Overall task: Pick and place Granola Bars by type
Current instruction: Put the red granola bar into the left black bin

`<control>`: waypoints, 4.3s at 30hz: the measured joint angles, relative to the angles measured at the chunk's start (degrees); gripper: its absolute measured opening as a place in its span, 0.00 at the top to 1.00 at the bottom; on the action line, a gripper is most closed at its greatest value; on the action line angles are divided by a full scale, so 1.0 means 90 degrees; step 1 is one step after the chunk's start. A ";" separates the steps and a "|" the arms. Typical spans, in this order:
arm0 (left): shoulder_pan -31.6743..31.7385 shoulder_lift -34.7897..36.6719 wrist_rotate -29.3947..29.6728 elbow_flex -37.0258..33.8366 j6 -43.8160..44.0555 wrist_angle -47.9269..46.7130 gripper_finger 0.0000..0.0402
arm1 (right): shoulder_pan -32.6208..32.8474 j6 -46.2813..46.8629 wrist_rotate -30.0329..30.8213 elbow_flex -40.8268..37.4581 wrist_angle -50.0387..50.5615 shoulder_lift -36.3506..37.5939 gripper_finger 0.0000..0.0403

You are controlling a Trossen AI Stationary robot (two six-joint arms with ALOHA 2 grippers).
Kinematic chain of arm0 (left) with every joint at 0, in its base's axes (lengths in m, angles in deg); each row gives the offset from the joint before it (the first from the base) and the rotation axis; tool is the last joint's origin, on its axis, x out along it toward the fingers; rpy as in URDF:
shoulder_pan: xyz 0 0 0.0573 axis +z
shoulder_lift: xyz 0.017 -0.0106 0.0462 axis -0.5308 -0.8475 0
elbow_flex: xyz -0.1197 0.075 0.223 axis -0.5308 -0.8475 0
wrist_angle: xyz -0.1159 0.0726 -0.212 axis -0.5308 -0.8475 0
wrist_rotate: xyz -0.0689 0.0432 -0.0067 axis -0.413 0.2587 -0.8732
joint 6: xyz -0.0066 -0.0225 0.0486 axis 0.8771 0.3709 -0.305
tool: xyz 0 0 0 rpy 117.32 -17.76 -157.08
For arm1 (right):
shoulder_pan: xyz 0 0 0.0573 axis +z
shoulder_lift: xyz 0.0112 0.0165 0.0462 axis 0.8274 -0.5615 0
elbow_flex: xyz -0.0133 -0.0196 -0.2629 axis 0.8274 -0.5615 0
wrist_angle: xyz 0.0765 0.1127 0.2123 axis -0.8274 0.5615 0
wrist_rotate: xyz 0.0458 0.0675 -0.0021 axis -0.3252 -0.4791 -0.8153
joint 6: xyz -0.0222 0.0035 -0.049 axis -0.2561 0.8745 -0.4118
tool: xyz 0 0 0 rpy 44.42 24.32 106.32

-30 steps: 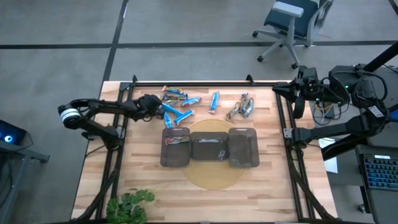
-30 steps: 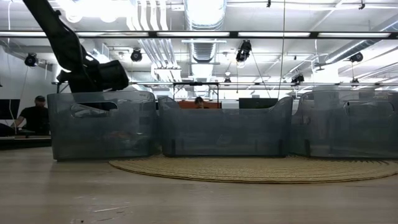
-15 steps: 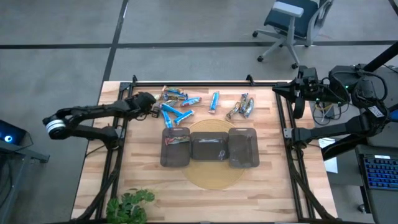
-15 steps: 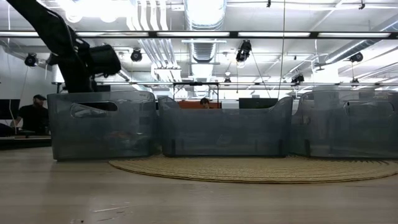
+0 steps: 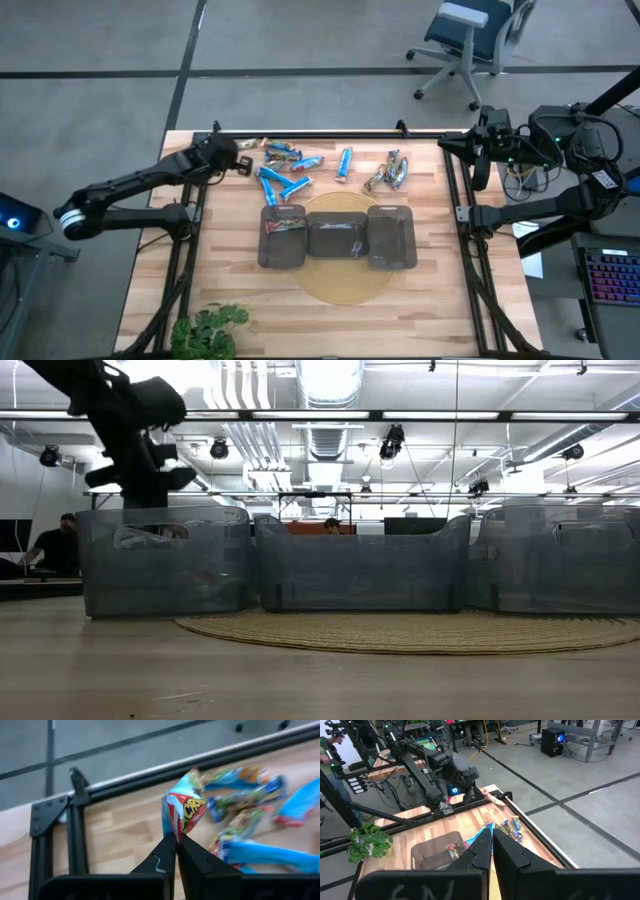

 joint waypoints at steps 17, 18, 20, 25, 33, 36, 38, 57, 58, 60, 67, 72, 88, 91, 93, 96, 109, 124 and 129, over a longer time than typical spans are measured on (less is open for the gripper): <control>-0.1605 0.0465 -0.1385 0.1470 0.0222 -0.0693 1.00 | 0.0002 -0.0020 0.0000 0.0000 -0.0003 0.0002 0.98; -0.1725 0.0465 -0.1591 0.1556 0.0292 -0.0693 1.00 | 0.0000 -0.0018 0.0000 0.0000 -0.0003 0.0002 0.98; -0.2026 0.0460 -0.1856 0.1722 0.0495 -0.0691 1.00 | 0.0001 -0.0014 0.0000 0.0000 -0.0003 0.0002 0.98; -0.2943 0.0448 -0.1917 0.2125 0.1087 -0.0655 1.00 | 0.0002 0.0002 0.0000 0.0000 -0.0005 0.0001 0.98; -0.4530 0.0374 -0.1755 0.2351 0.2066 -0.0590 1.00 | 0.0000 0.0002 0.0000 0.0000 -0.0035 0.0002 0.98; -0.4806 0.0170 -0.1567 0.2341 0.2189 -0.0597 1.00 | 0.0002 0.0002 0.0000 0.0000 -0.0039 0.0002 0.98; -0.4851 0.0015 -0.1483 0.2333 0.2182 -0.0595 1.00 | 0.0002 0.0002 0.0000 0.0000 -0.0046 0.0002 0.98; -0.4824 0.0238 0.1039 0.2341 0.1247 -0.0905 1.00 | 0.0000 -0.0023 -0.0012 0.0000 -0.0054 -0.0007 0.98; -0.4824 0.0258 0.1161 0.2341 0.1153 -0.0926 1.00 | 0.0001 -0.0023 -0.0012 0.0000 -0.0054 -0.0026 0.98; -0.4792 0.0269 0.1473 0.2333 0.0968 -0.0982 1.00 | 0.0000 -0.0023 -0.0015 0.0000 -0.0047 -0.0036 0.98; -0.4630 0.0277 0.2007 0.2324 0.0382 -0.0905 1.00 | 0.0001 -0.0074 -0.0070 0.0000 -0.0042 -0.0186 0.98; -0.4417 0.0447 0.2071 0.2322 -0.0354 -0.0535 1.00 | 0.0002 -0.0166 -0.0087 0.0000 -0.0042 -0.0243 0.98; -0.2856 0.1009 -0.0659 0.2324 -0.1728 0.0518 1.00 | 0.0002 -0.0364 -0.0085 0.0000 -0.0047 -0.0238 0.98; -0.2570 0.0924 -0.1084 0.2324 -0.1846 0.0712 1.00 | 0.0000 -0.0380 -0.0083 0.0000 -0.0049 -0.0236 0.98; -0.2368 0.0851 -0.1364 0.2324 -0.1897 0.0727 1.00 | 0.0000 -0.0380 -0.0083 0.0000 -0.0049 -0.0236 0.98; -0.2040 0.0764 -0.2073 0.2324 -0.1921 0.0759 1.00 | 0.0002 -0.0399 -0.0083 0.0000 -0.0051 -0.0236 0.98; -0.0659 0.0321 -0.4024 0.2324 -0.2218 0.0804 1.00 | 0.0002 -0.0353 -0.0075 0.0000 -0.0049 -0.0236 0.98; -0.0074 -0.0249 -0.4416 0.2322 -0.2556 0.0776 1.00 | 0.0001 -0.0355 -0.0053 0.0000 -0.0049 -0.0238 0.98; -0.0043 -0.0346 -0.4414 0.2322 -0.2660 0.0745 0.98 | 0.0000 -0.0349 -0.0010 0.0000 -0.0049 -0.0238 0.98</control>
